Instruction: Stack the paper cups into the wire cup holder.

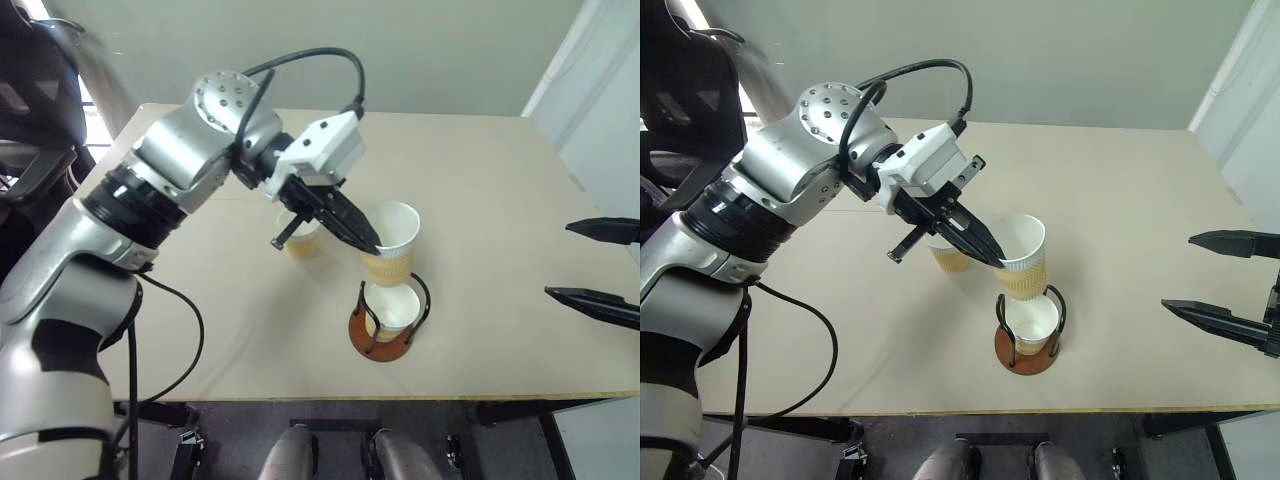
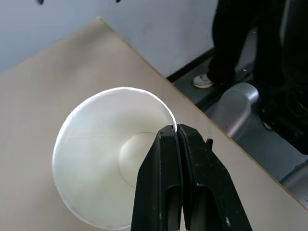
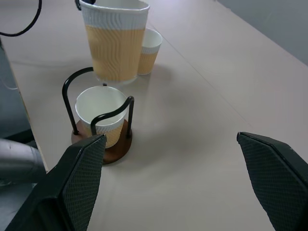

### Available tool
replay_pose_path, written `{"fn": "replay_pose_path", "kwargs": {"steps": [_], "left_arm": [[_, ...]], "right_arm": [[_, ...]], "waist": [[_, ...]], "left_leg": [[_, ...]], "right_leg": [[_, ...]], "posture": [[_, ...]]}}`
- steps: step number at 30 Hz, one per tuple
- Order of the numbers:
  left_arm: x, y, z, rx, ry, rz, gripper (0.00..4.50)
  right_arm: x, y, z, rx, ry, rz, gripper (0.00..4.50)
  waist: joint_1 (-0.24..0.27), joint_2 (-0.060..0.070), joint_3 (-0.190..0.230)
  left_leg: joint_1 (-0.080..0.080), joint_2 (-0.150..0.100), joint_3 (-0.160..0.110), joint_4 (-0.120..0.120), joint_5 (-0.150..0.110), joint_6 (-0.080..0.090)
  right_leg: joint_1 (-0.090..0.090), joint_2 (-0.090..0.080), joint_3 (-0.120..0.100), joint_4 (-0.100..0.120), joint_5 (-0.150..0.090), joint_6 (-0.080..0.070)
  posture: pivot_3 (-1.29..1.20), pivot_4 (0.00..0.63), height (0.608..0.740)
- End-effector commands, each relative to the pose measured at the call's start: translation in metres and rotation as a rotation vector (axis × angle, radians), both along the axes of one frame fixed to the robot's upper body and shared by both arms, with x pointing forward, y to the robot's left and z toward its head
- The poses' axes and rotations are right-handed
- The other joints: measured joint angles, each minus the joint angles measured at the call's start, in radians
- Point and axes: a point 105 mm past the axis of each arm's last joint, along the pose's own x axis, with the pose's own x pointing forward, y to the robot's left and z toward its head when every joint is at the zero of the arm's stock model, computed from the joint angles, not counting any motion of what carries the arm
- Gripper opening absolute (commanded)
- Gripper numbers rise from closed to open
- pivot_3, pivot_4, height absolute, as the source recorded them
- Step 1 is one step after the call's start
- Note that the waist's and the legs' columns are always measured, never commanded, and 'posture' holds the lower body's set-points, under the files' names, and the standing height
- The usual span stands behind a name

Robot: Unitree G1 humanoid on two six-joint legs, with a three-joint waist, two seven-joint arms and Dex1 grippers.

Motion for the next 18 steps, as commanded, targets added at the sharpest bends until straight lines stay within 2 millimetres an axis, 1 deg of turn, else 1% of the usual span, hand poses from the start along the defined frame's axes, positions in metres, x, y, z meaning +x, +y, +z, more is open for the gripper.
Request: {"fn": "replay_pose_path", "kwargs": {"steps": [1,7,10,14,16,18], "left_arm": [[-0.012,-0.007,0.011,-0.011,-0.031,-0.109,0.03],[-0.014,-0.007,-0.006,0.052,-0.028,-0.144,0.03],[-0.012,-0.008,-0.007,0.061,-0.030,-0.145,0.03],[-0.011,-0.011,-0.011,0.070,-0.035,-0.153,0.03],[-0.010,-0.011,-0.012,0.073,-0.038,-0.156,0.03],[-0.009,-0.012,-0.012,0.072,-0.038,-0.157,0.03]], "right_arm": [[-0.007,0.001,0.009,-0.008,-0.060,-0.019,4.50],[-0.013,0.000,0.017,-0.023,-0.090,-0.042,4.50],[-0.020,-0.001,0.021,-0.037,-0.085,-0.043,4.50],[-0.030,0.002,0.030,-0.016,-0.106,-0.019,4.50],[-0.040,0.002,0.034,0.011,-0.097,-0.012,4.50],[-0.054,-0.003,0.026,0.033,-0.044,-0.037,4.50]], "waist": [[0.000,0.000,0.000],[0.000,0.001,0.000],[0.002,0.001,0.000],[0.002,0.001,0.000],[0.002,0.001,0.000],[0.004,0.001,0.000]], "left_leg": [[0.000,0.000,0.000,0.001,0.000,0.000],[-0.001,0.000,0.002,0.006,-0.003,0.003],[-0.001,0.000,0.002,0.008,-0.003,0.003],[-0.002,-0.001,0.002,0.008,-0.003,0.004],[-0.002,-0.001,0.002,0.008,-0.003,0.004],[-0.002,-0.001,0.002,0.008,-0.003,0.004]], "right_leg": [[0.000,0.000,0.000,0.000,0.000,0.000],[0.001,0.000,0.002,0.001,0.000,0.003],[0.001,0.000,0.002,0.001,0.000,0.003],[0.001,0.000,0.003,0.001,0.000,0.003],[0.001,0.000,0.003,0.001,0.000,0.004],[0.001,0.000,0.003,0.001,0.000,0.004]], "posture": [[0.00,0.150,0.740],[0.00,0.150,0.740],[0.00,0.150,0.740],[0.00,0.150,0.740],[0.00,0.150,0.740],[0.00,0.150,0.740]]}}
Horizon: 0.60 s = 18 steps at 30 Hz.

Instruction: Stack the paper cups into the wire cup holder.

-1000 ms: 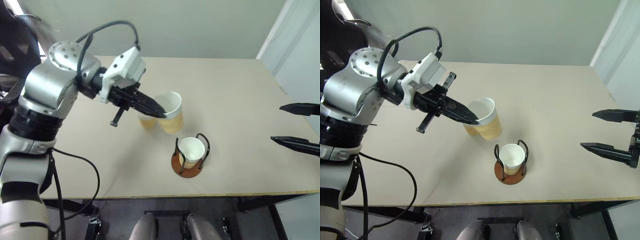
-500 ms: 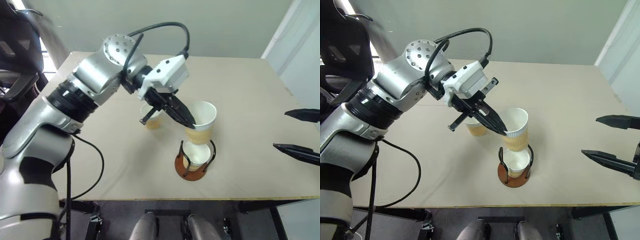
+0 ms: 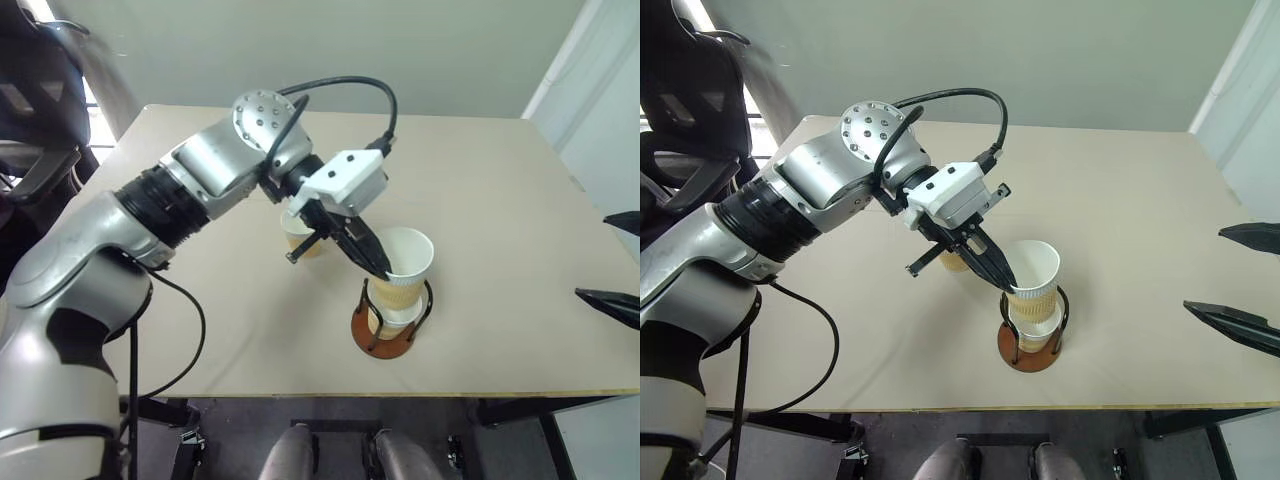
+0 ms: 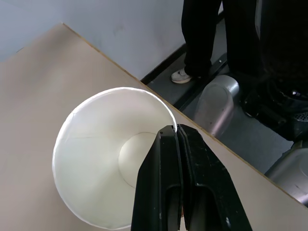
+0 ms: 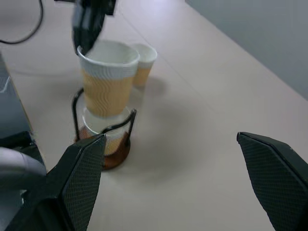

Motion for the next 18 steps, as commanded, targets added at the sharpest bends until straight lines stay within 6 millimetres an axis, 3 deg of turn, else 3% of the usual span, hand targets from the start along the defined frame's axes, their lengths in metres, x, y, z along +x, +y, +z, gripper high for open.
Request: {"fn": "replay_pose_path", "kwargs": {"steps": [1,4,8,18], "left_arm": [[-0.004,0.001,0.010,-0.002,-0.026,-0.048,0.03],[-0.001,0.001,0.008,0.001,-0.027,-0.042,0.03],[0.001,0.000,0.003,0.015,-0.027,-0.045,0.03],[0.007,0.000,-0.008,0.044,-0.048,-0.055,0.03]], "right_arm": [[-0.025,-0.004,-0.002,0.018,0.034,-0.027,4.50],[-0.036,-0.004,-0.002,0.036,0.028,-0.052,4.50],[-0.041,0.002,0.020,0.061,-0.061,-0.029,4.50],[-0.036,0.000,0.020,0.037,-0.051,-0.067,4.50]], "waist": [[0.005,0.000,0.000],[0.005,0.002,-0.001],[0.001,0.002,-0.001],[0.000,0.003,0.000]], "left_leg": [[0.000,0.000,0.000,0.000,0.000,0.000],[0.000,0.000,0.000,0.000,-0.001,0.000],[0.002,-0.001,0.004,0.000,-0.001,0.001],[0.003,-0.001,0.007,0.001,-0.002,0.003]], "right_leg": [[0.000,0.000,0.000,0.000,0.000,0.000],[0.000,0.000,0.001,0.000,-0.002,0.000],[0.000,0.000,0.006,0.001,-0.002,0.001],[0.000,0.000,0.009,0.001,0.000,0.002]], "posture": [[0.00,0.150,0.740],[0.00,0.150,0.740],[0.00,0.150,0.740],[0.00,0.150,0.740]]}}
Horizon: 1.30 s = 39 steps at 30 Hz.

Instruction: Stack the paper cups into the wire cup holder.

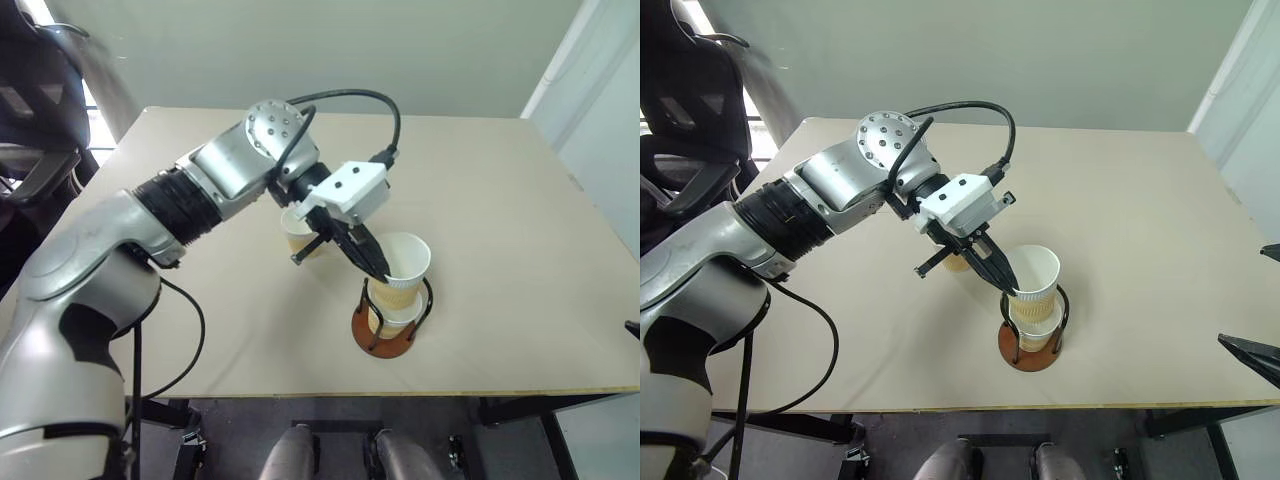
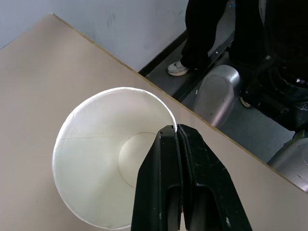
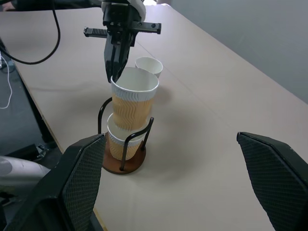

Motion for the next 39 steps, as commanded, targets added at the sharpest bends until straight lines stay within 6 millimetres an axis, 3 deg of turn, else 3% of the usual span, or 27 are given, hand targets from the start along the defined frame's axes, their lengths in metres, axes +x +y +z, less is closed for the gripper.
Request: {"fn": "replay_pose_path", "kwargs": {"steps": [1,16,19,25,30,34,36,39], "left_arm": [[-0.002,0.001,0.004,0.019,-0.037,-0.052,0.03],[0.004,-0.006,-0.003,0.016,-0.063,-0.060,0.03],[0.004,-0.005,-0.002,0.017,-0.055,-0.055,0.64],[0.002,-0.008,0.003,-0.019,-0.043,-0.059,2.81],[0.004,-0.011,0.033,-0.155,0.008,-0.009,4.47],[0.027,0.009,0.058,-0.240,0.026,0.170,4.47],[0.048,0.033,0.060,-0.246,-0.004,0.317,4.47],[0.079,0.077,0.050,-0.194,-0.087,0.551,4.47]], "right_arm": [[0.000,-0.002,0.007,-0.006,-0.044,-0.015,4.50],[0.004,-0.004,0.002,-0.029,-0.037,-0.048,4.50],[0.005,-0.005,0.001,-0.033,-0.036,-0.052,4.50],[0.008,-0.005,0.000,-0.040,-0.032,-0.050,4.50],[0.015,-0.005,0.000,-0.047,-0.031,-0.029,4.50],[0.024,-0.006,0.000,-0.046,-0.029,-0.002,4.50],[0.030,-0.008,-0.002,-0.058,-0.026,-0.005,4.50],[0.046,-0.015,-0.011,-0.095,-0.012,-0.042,4.50]], "waist": [[0.000,0.000,0.000],[0.001,0.000,0.000],[0.001,0.000,0.000],[0.000,0.000,0.000],[0.001,0.000,0.000],[-0.001,0.001,-0.001],[-0.006,0.003,-0.001],[-0.014,0.004,-0.001]], "left_leg": [[0.000,0.000,0.000,0.000,0.000,0.000],[0.000,0.000,0.003,0.000,-0.001,0.002],[0.000,0.000,0.003,0.001,-0.001,0.002],[0.000,0.000,0.004,0.002,-0.001,0.003],[0.000,0.000,0.005,0.003,-0.002,0.004],[-0.001,0.000,0.006,0.006,-0.002,0.005],[-0.001,0.001,0.006,0.008,-0.003,0.006],[0.000,0.001,0.006,0.009,-0.003,0.006]], "right_leg": [[0.000,0.000,0.000,0.000,0.000,0.000],[0.000,0.000,0.002,0.000,0.000,0.001],[0.000,0.000,0.002,0.000,0.001,0.002],[0.000,0.000,0.002,0.000,0.001,0.002],[0.000,0.000,0.002,0.000,0.001,0.003],[0.000,0.000,0.002,0.000,0.002,0.004],[0.000,0.000,0.003,0.000,0.002,0.005],[0.000,0.000,0.003,0.001,0.003,0.005]], "posture": [[0.00,0.150,0.740],[0.00,0.150,0.740],[0.00,0.150,0.740],[0.00,0.150,0.740],[0.00,0.150,0.740],[0.00,0.150,0.740],[0.00,0.150,0.740],[0.00,0.150,0.740]]}}
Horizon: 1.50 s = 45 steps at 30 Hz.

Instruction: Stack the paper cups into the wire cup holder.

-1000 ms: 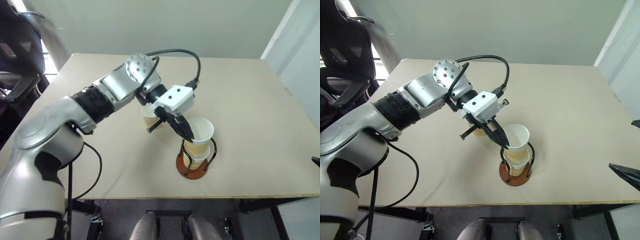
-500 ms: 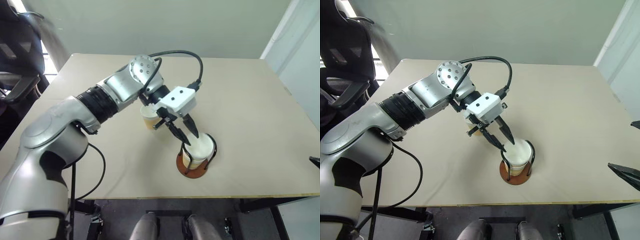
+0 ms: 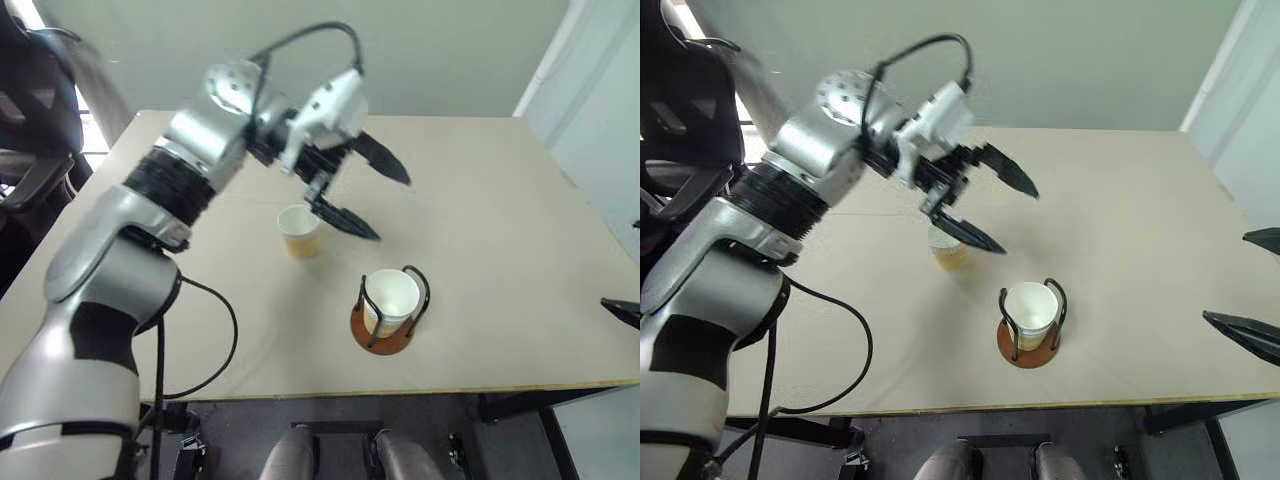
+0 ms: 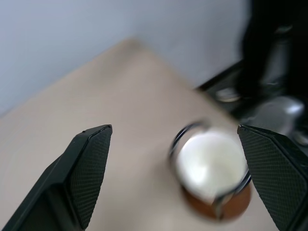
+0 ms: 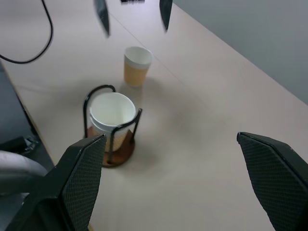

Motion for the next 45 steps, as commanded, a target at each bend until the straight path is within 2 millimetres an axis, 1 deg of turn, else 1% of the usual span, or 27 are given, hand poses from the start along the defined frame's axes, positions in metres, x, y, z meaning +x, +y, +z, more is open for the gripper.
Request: {"fn": "replay_pose_path", "kwargs": {"steps": [1,2,4,7,9,12,16,21,25,30,31,33,36,42,43,44,45], "left_arm": [[0.029,0.054,-0.006,0.068,-0.055,0.257,4.47],[0.035,0.065,-0.012,0.080,-0.052,0.313,4.47],[0.041,0.079,-0.024,0.109,-0.050,0.378,4.47],[0.041,0.087,-0.041,0.122,0.004,0.388,4.47],[0.040,0.087,-0.051,0.117,0.038,0.381,4.47],[0.038,0.083,-0.066,0.092,0.100,0.370,4.47],[0.040,0.084,-0.086,0.116,0.112,0.388,4.47],[0.039,0.085,-0.102,0.125,0.152,0.396,4.47],[0.046,0.085,-0.110,0.141,0.110,0.431,4.47],[0.050,0.079,-0.120,0.138,0.145,0.449,4.47],[0.051,0.080,-0.121,0.142,0.140,0.453,4.11],[0.052,0.080,-0.123,0.159,0.135,0.453,3.55],[0.053,0.081,-0.123,0.164,0.128,0.458,2.49],[0.053,0.081,-0.121,0.171,0.115,0.448,0.16],[0.052,0.080,-0.119,0.170,0.121,0.434,0.04],[0.050,0.080,-0.117,0.169,0.125,0.424,0.04],[0.048,0.079,-0.112,0.160,0.132,0.401,0.04]], "right_arm": [[0.019,-0.006,-0.006,-0.050,-0.009,-0.032,4.50],[0.027,-0.006,-0.009,-0.069,-0.009,-0.041,4.50],[0.037,-0.001,-0.013,-0.064,-0.011,-0.010,4.50],[0.045,0.012,-0.015,-0.037,-0.005,0.077,4.50],[0.052,0.019,-0.018,-0.033,-0.005,0.113,4.50],[0.070,0.029,-0.019,-0.005,-0.029,0.134,4.50],[0.088,0.039,-0.021,0.017,-0.060,0.124,4.50],[0.090,0.044,-0.021,0.014,-0.059,0.141,4.50],[0.086,0.043,-0.019,0.013,-0.060,0.143,4.50],[0.083,0.044,-0.024,0.015,-0.042,0.136,4.50],[0.083,0.043,-0.024,0.018,-0.040,0.132,4.50],[0.081,0.042,-0.026,0.014,-0.028,0.127,4.50],[0.079,0.041,-0.028,0.011,-0.013,0.122,4.50],[0.078,0.038,-0.029,0.015,-0.006,0.117,4.50],[0.078,0.037,-0.029,0.013,-0.002,0.119,4.50],[0.077,0.036,-0.029,0.013,0.001,0.120,4.50],[0.072,0.036,-0.030,0.004,0.017,0.144,4.50]], "waist": [[-0.005,0.001,0.000],[-0.005,0.002,0.000],[-0.005,0.002,0.000],[0.004,0.003,0.001],[0.011,0.003,0.001],[0.015,0.002,0.001],[0.014,0.002,0.000],[0.014,0.002,0.001],[0.013,0.002,0.000],[0.014,0.002,0.000],[0.013,0.002,0.000],[0.010,0.002,0.000],[0.009,0.003,0.000],[0.009,0.002,0.000],[0.009,0.002,0.000],[0.009,0.002,0.000],[0.010,0.002,0.000]], "left_leg": [[0.000,0.000,0.000,0.000,0.000,0.000],[0.000,0.000,0.000,0.000,0.000,0.000],[0.000,0.000,0.000,0.001,0.000,0.000],[-0.002,0.000,0.000,0.003,0.000,0.002],[-0.004,0.000,0.000,0.005,0.000,0.003],[-0.005,-0.001,0.000,0.007,0.001,0.005],[-0.004,-0.002,0.002,0.007,0.002,0.007],[-0.004,-0.002,0.004,0.006,0.003,0.007],[-0.004,-0.002,0.005,0.006,0.002,0.007],[-0.004,-0.002,0.005,0.007,0.002,0.008],[-0.004,-0.002,0.005,0.006,0.002,0.008],[-0.004,-0.002,0.006,0.006,0.002,0.008],[-0.004,-0.002,0.006,0.006,0.002,0.008],[-0.004,-0.002,0.006,0.006,0.002,0.008],[-0.004,-0.002,0.006,0.006,0.002,0.008],[-0.004,-0.002,0.006,0.006,0.002,0.008],[-0.004,-0.002,0.006,0.006,0.002,0.009]], "right_leg": [[0.000,0.000,0.000,0.000,0.000,0.000],[0.000,0.000,0.000,0.000,0.001,0.000],[-0.001,0.000,0.000,0.000,0.001,0.001],[-0.001,0.000,0.000,0.000,0.002,0.003],[-0.002,0.000,0.000,-0.001,0.003,0.005],[-0.001,-0.001,0.000,-0.001,0.004,0.007],[-0.001,-0.003,0.001,-0.002,0.005,0.009],[-0.003,-0.004,0.001,-0.001,0.006,0.010],[-0.003,-0.005,0.001,-0.001,0.006,0.010],[-0.003,-0.006,0.001,-0.001,0.006,0.009],[-0.003,-0.006,0.001,-0.001,0.006,0.009],[-0.003,-0.006,0.001,-0.001,0.007,0.009],[-0.003,-0.006,0.001,-0.001,0.007,0.009],[-0.003,-0.006,0.001,-0.001,0.007,0.009],[-0.003,-0.006,0.001,-0.001,0.007,0.009],[-0.003,-0.006,0.001,-0.001,0.007,0.009],[-0.003,-0.006,0.001,-0.001,0.007,0.009]], "posture": [[0.00,0.150,0.740],[0.00,0.150,0.740],[0.00,0.150,0.740],[0.00,0.150,0.740],[0.00,0.150,0.740],[0.00,0.150,0.740],[0.00,0.150,0.740],[0.00,0.150,0.740],[0.00,0.150,0.740],[0.00,0.150,0.740],[0.00,0.150,0.740],[0.00,0.150,0.740],[0.00,0.150,0.740],[0.00,0.150,0.740],[0.00,0.150,0.740],[0.00,0.150,0.740],[0.00,0.150,0.740]]}}
